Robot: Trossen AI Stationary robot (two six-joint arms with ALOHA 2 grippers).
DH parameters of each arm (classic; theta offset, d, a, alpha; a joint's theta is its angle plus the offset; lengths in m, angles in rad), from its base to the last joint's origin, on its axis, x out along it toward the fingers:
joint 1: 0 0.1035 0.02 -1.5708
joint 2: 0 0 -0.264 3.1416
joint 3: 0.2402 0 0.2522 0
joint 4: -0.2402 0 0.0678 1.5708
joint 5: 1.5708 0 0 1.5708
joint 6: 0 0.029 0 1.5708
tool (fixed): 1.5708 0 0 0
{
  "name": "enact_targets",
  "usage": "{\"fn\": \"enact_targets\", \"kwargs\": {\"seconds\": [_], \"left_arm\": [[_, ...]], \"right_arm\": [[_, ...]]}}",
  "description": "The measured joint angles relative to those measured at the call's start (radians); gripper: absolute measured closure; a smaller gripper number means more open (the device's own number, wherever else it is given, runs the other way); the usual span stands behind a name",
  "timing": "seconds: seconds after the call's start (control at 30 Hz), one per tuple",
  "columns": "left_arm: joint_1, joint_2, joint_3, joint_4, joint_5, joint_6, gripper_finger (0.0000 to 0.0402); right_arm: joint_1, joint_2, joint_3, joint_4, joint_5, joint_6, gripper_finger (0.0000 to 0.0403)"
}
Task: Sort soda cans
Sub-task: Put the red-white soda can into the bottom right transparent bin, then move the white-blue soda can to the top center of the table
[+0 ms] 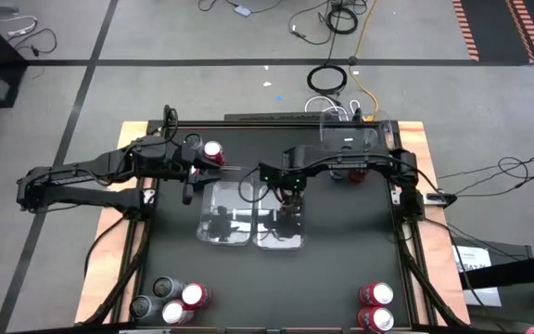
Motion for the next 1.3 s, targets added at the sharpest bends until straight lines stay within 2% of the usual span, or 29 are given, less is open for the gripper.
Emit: {"fn": "enact_targets", "kwargs": {"seconds": [0.3,0.67,1.0,1.3], "left_arm": [[0.000,0.000,0.000,0.000,0.000,-0.002,0.0232],[0.000,0.000,0.000,0.000,0.000,-0.060,0.0232],[0.000,0.000,0.000,0.000,0.000,-0.060,0.0232],[0.000,0.000,0.000,0.000,0.000,-0.051,0.0232]], "right_arm": [[-0.012,-0.003,0.000,0.013,0.003,0.064,0.0113],[-0.014,-0.003,0.000,0.006,0.005,0.107,0.0064],[-0.019,-0.014,0.003,-0.014,0.004,0.088,0.0062],[-0.042,-0.085,0.122,-0.075,0.002,0.098,0.0062]]}}
